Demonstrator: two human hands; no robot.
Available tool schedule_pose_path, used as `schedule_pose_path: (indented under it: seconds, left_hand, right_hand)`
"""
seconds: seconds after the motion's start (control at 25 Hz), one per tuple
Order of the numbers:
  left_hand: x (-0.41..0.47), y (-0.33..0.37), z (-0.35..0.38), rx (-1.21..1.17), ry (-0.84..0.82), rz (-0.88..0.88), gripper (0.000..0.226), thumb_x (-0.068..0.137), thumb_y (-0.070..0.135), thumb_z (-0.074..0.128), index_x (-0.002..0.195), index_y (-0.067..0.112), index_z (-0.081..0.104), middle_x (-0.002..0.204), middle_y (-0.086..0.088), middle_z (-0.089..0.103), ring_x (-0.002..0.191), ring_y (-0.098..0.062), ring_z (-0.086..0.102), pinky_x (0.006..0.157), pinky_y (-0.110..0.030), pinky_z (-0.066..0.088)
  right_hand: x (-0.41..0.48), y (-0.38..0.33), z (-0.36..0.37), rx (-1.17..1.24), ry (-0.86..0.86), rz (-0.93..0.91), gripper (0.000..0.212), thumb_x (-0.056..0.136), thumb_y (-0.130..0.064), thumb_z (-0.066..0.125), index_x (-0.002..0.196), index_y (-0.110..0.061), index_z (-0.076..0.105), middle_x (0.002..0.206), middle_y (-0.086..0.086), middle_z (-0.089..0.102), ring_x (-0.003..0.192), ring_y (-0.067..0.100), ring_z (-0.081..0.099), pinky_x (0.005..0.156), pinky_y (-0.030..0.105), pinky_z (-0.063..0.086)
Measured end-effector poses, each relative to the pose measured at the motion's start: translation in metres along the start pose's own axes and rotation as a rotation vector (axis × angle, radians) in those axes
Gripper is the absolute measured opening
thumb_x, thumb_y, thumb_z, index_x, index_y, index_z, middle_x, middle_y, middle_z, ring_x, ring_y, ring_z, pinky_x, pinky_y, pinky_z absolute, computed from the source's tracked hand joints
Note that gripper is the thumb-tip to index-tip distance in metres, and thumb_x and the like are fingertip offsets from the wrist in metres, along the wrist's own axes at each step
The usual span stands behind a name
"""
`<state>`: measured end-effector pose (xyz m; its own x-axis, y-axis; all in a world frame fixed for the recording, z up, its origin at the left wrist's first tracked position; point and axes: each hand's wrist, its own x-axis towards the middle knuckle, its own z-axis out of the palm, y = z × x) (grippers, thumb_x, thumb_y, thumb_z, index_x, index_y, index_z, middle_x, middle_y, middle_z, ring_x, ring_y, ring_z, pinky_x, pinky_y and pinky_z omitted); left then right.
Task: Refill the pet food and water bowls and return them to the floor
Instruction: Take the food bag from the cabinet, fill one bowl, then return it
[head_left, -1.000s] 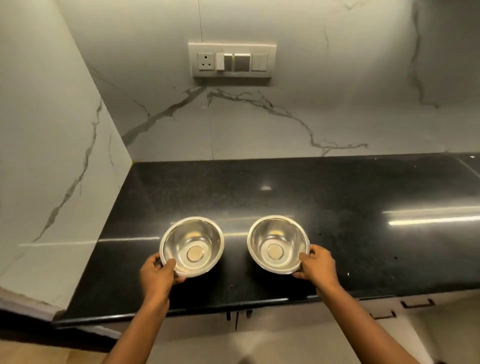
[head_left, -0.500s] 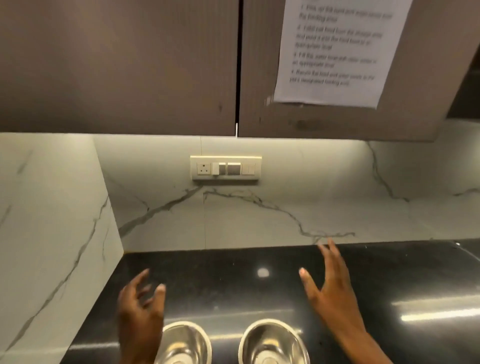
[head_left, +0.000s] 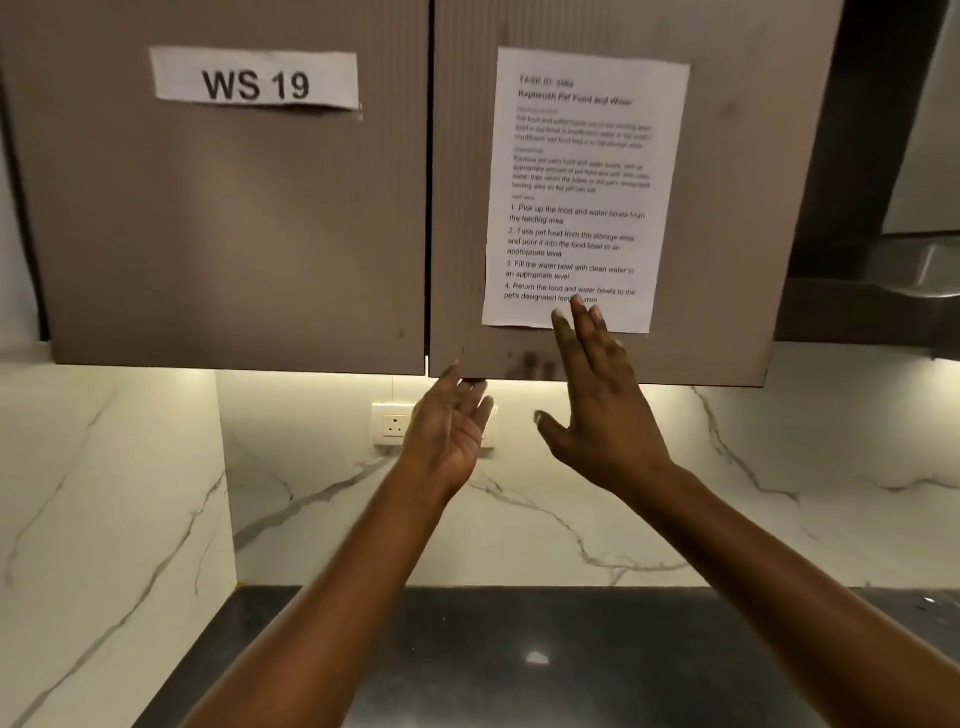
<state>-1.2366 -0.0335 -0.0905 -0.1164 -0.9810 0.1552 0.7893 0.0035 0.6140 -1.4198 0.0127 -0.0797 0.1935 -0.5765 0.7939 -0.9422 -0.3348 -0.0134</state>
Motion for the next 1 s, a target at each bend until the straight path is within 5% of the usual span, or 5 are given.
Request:
schedule_pose_path:
  seconds: [0.2, 0.4, 0.6, 0.8, 1.0]
  left_hand:
    - [-0.017, -0.002, 0.004, -0.018, 0.079, 0.057, 0.041, 0.102, 0.035, 0.068, 0.134, 0.010, 0.064, 0.146, -0.020, 0.066, 0.135, -0.033, 0.065, 0.120, -0.044, 0.046]
    - [-0.061, -0.008, 0.007, 0.011, 0.015, 0.249, 0.052, 0.101, 0.035, 0.068, 0.145, 0.010, 0.056, 0.131, -0.016, 0.074, 0.121, -0.035, 0.073, 0.099, -0.043, 0.063]
    - [-0.112, -0.008, 0.013, 0.176, -0.037, 0.395, 0.019, 0.106, 0.021, 0.060, 0.120, 0.017, 0.071, 0.122, -0.012, 0.079, 0.122, -0.035, 0.073, 0.098, -0.043, 0.063]
    - [-0.159, -0.016, 0.028, 0.249, -0.148, 0.366, 0.030, 0.102, 0.017, 0.057, 0.107, 0.022, 0.085, 0.119, -0.010, 0.081, 0.119, -0.034, 0.074, 0.096, -0.040, 0.064]
    - [-0.188, -0.034, 0.044, 0.403, -0.391, 0.427, 0.033, 0.091, 0.012, 0.065, 0.113, 0.025, 0.086, 0.122, -0.004, 0.082, 0.118, -0.027, 0.076, 0.092, -0.030, 0.063]
  right_hand:
    - [-0.004, 0.006, -0.008, 0.026, -0.025, 0.001, 0.122, 0.087, -0.035, 0.083, 0.173, -0.022, -0.003, 0.181, 0.000, -0.014, 0.168, 0.021, -0.009, 0.135, 0.045, 0.018]
    - [-0.023, 0.018, -0.019, 0.061, 0.029, -0.005, 0.126, 0.088, -0.041, 0.082, 0.172, -0.024, -0.010, 0.181, -0.001, -0.015, 0.167, 0.019, -0.013, 0.132, 0.040, 0.008]
    - [-0.041, 0.019, -0.025, 0.185, 0.067, -0.017, 0.124, 0.088, -0.046, 0.082, 0.172, -0.027, -0.007, 0.182, -0.003, -0.014, 0.168, 0.019, -0.009, 0.130, 0.044, 0.012]
    - [-0.064, 0.019, -0.052, 0.234, 0.096, 0.004, 0.123, 0.090, -0.042, 0.082, 0.172, -0.033, -0.009, 0.181, -0.008, -0.017, 0.168, 0.021, -0.006, 0.124, 0.055, 0.039]
    - [-0.094, 0.022, -0.074, 0.327, 0.196, 0.074, 0.121, 0.092, -0.039, 0.082, 0.172, -0.033, -0.009, 0.182, -0.010, -0.010, 0.168, 0.021, 0.004, 0.117, 0.036, 0.032]
